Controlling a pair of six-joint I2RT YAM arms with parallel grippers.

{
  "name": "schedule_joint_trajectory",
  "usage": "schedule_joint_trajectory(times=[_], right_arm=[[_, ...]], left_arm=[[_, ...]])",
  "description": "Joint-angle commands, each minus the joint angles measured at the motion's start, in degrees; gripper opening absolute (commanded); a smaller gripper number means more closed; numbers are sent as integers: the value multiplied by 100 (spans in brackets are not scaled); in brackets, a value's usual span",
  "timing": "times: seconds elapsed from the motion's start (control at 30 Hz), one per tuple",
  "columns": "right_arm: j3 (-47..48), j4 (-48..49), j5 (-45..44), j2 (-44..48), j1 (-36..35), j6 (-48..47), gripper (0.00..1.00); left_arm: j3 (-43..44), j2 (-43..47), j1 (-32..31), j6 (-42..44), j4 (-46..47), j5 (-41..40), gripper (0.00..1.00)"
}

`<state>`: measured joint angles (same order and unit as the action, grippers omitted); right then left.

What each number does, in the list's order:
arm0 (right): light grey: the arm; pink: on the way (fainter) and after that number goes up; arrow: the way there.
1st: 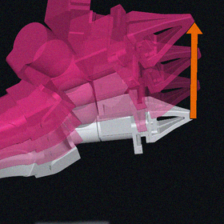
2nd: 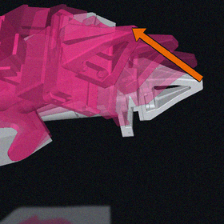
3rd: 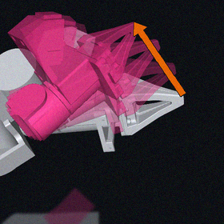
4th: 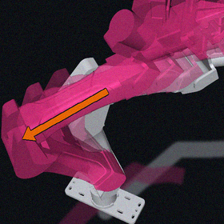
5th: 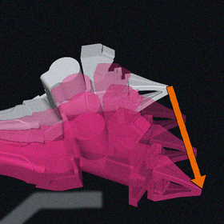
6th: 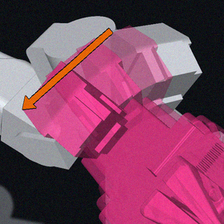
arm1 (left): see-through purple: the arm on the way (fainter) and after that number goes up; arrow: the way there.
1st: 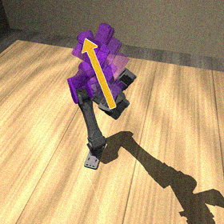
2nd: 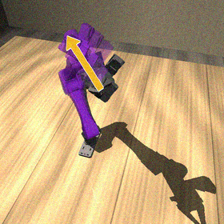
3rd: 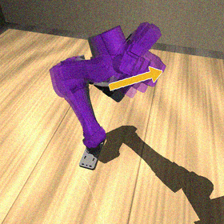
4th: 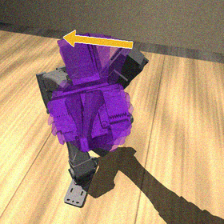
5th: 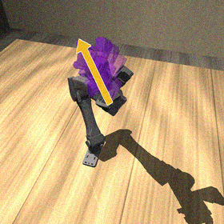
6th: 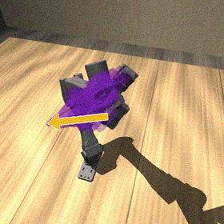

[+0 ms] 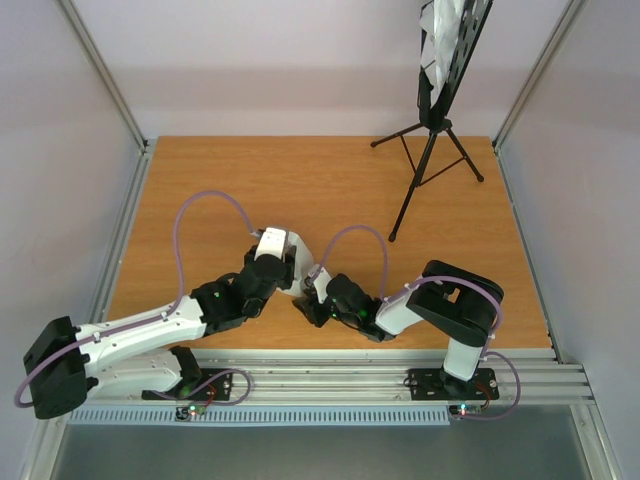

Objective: Pack up the instrument practice props
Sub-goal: Close the cover of the metronome.

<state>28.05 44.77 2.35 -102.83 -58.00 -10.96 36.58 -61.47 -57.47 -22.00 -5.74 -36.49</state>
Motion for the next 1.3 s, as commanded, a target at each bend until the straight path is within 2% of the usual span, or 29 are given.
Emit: schedule_joint_trajectory(times=[0.0, 1.27], right_arm=[[91, 292, -103, -48, -63, 50, 46], [93, 216, -103, -66, -93, 50, 46]], left_arm=[[-49, 61, -27, 159, 847, -131, 43], [-732, 74, 163, 607, 1941, 533, 44]])
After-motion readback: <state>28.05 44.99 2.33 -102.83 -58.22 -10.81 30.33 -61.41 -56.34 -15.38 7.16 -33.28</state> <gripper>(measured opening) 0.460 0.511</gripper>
